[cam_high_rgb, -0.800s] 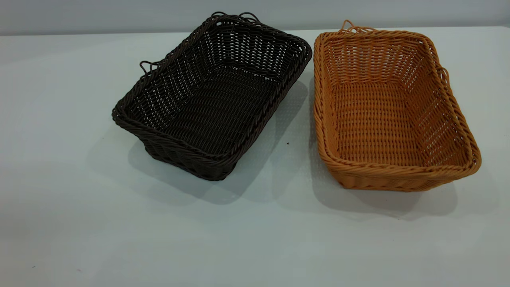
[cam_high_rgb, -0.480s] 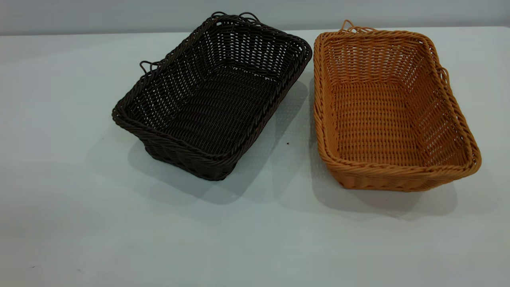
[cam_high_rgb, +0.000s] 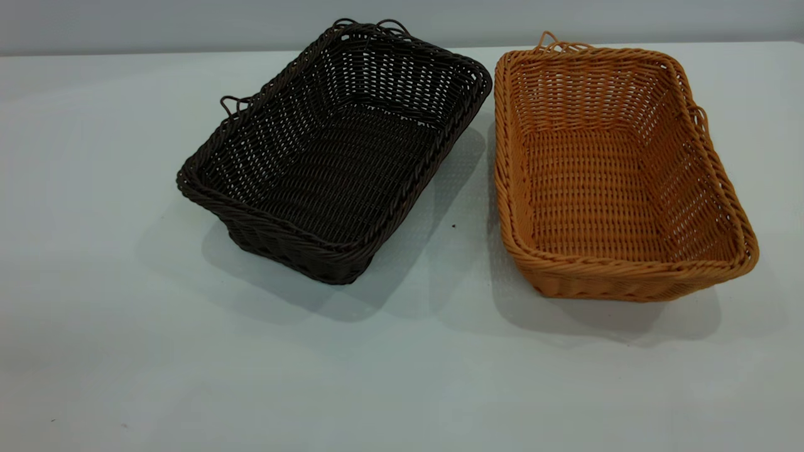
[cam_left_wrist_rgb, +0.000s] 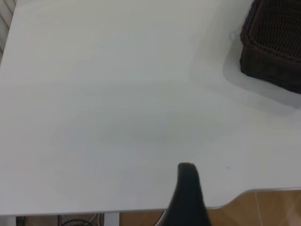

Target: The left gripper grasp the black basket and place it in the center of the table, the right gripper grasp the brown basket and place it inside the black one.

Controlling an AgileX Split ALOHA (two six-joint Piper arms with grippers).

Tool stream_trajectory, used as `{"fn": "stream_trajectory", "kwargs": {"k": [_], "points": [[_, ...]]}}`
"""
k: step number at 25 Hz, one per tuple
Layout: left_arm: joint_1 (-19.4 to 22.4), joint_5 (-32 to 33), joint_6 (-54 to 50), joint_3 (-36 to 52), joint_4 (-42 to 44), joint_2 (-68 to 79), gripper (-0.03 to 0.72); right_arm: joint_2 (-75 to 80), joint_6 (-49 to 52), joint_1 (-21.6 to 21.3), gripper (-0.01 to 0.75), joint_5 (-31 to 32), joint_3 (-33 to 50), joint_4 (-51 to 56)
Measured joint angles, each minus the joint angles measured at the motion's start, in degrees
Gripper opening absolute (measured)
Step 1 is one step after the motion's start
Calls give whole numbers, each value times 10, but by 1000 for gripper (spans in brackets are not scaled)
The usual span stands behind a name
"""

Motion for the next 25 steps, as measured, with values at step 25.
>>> {"fn": "stream_trajectory", "kwargs": {"k": [25], "points": [[-19,-316,40,-133,-9,517,537,0,11,0,583,-1,0,0]]}}
